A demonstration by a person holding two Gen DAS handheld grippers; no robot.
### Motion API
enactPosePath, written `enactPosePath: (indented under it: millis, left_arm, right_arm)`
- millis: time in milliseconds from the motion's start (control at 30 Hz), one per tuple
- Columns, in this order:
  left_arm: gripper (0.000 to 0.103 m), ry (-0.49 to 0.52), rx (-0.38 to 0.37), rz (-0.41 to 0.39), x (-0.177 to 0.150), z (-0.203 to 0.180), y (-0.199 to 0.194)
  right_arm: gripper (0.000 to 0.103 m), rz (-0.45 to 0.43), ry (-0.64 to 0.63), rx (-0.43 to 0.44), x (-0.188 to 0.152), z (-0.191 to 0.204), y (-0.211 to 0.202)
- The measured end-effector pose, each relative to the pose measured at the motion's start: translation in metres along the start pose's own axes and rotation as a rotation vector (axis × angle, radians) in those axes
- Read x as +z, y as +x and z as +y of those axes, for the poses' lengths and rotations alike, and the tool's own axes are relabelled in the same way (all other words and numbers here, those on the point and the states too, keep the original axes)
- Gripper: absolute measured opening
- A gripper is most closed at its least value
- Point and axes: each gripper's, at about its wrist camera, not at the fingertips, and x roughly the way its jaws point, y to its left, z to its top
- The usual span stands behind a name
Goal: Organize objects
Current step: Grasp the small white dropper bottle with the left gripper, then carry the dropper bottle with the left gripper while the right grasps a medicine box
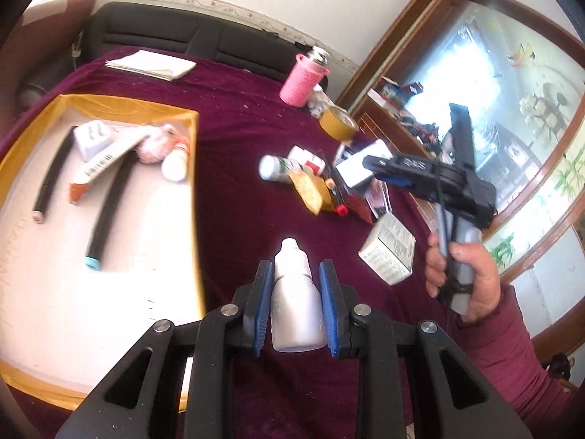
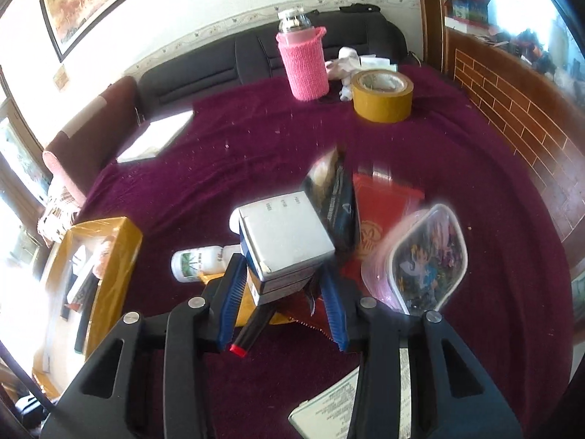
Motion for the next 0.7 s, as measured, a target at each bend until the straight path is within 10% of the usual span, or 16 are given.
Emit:
enactPosePath:
  millis: [500,700]
  left_arm:
    - [0.022,-0.134,0.272,-0.129,0.021,0.112,-0.081]
    - [0.022,-0.132,0.259,-0.131,0.012,0.118,-0.084]
  right_arm:
    - [0.038,-0.010,-0.153,0.220,-0.006,0.087,-0.048]
    - [0.042,0.077,-0.265,0.149,-0.023,0.119,-0.012]
